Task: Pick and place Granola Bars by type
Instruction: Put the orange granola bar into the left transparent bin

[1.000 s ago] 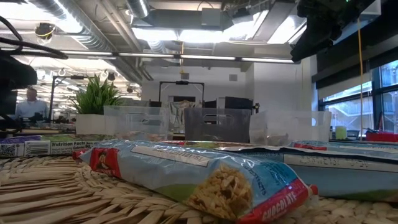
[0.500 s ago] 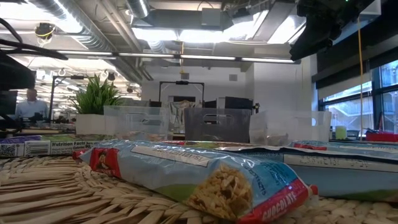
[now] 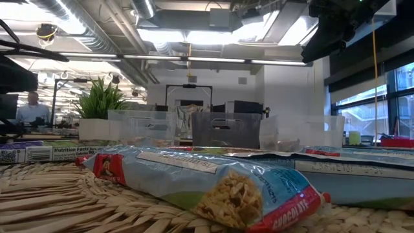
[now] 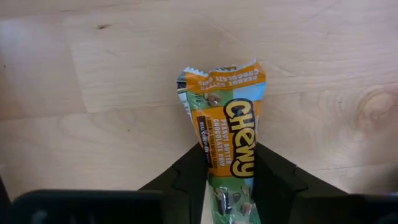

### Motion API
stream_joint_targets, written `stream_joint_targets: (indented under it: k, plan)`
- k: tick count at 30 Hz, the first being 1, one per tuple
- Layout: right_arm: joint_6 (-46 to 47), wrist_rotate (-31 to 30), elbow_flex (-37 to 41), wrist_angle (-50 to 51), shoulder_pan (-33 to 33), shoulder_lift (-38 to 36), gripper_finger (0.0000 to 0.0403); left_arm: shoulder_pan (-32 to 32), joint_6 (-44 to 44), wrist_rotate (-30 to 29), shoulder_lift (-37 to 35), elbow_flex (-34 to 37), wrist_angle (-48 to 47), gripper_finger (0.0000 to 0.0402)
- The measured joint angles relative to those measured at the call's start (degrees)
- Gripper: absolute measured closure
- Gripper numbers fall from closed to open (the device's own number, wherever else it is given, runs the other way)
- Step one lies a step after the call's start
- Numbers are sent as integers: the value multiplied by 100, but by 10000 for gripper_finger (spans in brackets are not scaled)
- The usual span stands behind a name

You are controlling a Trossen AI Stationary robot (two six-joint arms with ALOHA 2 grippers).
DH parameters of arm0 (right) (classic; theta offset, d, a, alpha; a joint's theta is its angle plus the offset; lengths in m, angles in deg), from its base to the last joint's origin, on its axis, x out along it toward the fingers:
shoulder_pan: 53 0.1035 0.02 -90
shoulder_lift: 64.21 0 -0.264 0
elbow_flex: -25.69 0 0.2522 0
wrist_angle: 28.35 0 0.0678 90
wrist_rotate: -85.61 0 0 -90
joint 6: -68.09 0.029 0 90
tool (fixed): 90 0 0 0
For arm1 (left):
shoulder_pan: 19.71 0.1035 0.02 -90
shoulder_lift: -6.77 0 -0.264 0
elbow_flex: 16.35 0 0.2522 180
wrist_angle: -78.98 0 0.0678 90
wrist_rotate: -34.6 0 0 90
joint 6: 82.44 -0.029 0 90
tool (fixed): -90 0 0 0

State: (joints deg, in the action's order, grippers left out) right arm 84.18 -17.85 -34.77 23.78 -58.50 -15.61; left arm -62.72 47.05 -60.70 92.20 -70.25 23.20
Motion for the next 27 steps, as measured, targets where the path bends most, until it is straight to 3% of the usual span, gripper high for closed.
stream_joint_targets:
  k: [3,7,11,14,20,27]
  plan:
    - [-7,-1,0,0,-2,0,237,2,119,-467,-180,-78,98,304]
    - [-101,-1,0,-124,-2,0,237,21,32,-1588,-492,-166,14,304]
    - [-156,-1,0,-213,-2,0,237,195,-511,-2686,-852,-335,6,304]
    - [-160,-1,0,-264,-2,0,237,551,-1207,-3170,-1092,-480,17,304]
    - [-136,-1,0,-265,-2,0,237,1717,-3213,-3310,-1317,-859,51,304]
    - [-131,-1,0,-267,-2,0,237,3312,-5351,-2945,-1328,-1361,60,304]
